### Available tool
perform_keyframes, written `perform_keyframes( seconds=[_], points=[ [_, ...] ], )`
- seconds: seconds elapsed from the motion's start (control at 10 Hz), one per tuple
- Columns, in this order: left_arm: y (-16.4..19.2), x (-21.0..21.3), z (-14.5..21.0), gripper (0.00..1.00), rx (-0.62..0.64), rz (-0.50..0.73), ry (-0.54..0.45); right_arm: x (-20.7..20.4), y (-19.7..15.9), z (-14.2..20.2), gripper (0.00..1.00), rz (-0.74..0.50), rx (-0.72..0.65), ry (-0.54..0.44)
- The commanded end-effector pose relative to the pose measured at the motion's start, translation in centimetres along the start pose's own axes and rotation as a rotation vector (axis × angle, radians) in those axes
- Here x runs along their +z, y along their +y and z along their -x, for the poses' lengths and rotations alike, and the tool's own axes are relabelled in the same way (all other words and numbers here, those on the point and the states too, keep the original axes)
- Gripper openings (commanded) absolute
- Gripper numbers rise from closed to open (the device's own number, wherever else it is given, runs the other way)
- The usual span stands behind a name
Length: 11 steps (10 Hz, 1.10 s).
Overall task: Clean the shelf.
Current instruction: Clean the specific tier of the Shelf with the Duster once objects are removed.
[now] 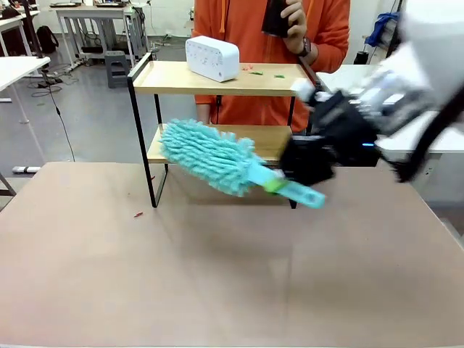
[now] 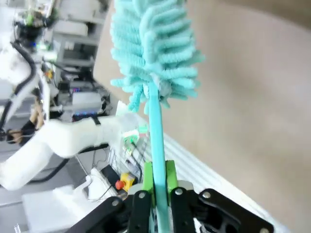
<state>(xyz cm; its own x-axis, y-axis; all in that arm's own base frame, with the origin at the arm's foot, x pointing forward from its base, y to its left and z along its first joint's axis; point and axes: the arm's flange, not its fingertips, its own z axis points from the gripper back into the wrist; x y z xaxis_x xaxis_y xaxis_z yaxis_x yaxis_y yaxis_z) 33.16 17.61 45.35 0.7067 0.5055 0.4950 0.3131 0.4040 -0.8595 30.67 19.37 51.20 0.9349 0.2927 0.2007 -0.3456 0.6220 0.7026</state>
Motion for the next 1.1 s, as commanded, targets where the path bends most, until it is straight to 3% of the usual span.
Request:
perform_keyframes(
  seconds=[0.0,0.1,0.4,0.6,0.7,0.8,0.9,1.0],
  points=[
    [0.0,-0.2,0.1,1.00,-0.021,0.021,-0.018,9.1,-5.4,6.2,0.12,0.020,0.018,0.055],
    [0.0,-0.2,0.1,1.00,-0.021,0.021,-0.018,11.9,-7.2,9.0,0.12,0.019,0.017,0.041],
    [0.0,-0.2,0.1,1.00,-0.021,0.021,-0.018,18.3,-13.2,15.2,0.12,-0.087,-0.097,-0.182],
    [0.0,-0.2,0.1,1.00,-0.021,0.021,-0.018,19.7,-18.9,17.5,0.12,-0.201,-0.251,-0.281],
    [0.0,-0.2,0.1,1.00,-0.021,0.021,-0.018,18.8,-20.7,17.0,0.12,-0.174,-0.392,-0.323],
    [0.0,-0.2,0.1,1.00,-0.021,0.021,-0.018,16.8,-21.3,15.1,0.12,-0.131,-0.459,-0.310],
    [0.0,-0.2,0.1,1.00,-0.021,0.021,-0.018,21.5,-19.4,18.3,0.12,-0.155,-0.322,-0.290],
    [0.0,-0.2,0.1,1.00,-0.021,0.021,-0.018,21.5,-19.4,18.3,0.12,-0.155,-0.322,-0.290]
  ],
)
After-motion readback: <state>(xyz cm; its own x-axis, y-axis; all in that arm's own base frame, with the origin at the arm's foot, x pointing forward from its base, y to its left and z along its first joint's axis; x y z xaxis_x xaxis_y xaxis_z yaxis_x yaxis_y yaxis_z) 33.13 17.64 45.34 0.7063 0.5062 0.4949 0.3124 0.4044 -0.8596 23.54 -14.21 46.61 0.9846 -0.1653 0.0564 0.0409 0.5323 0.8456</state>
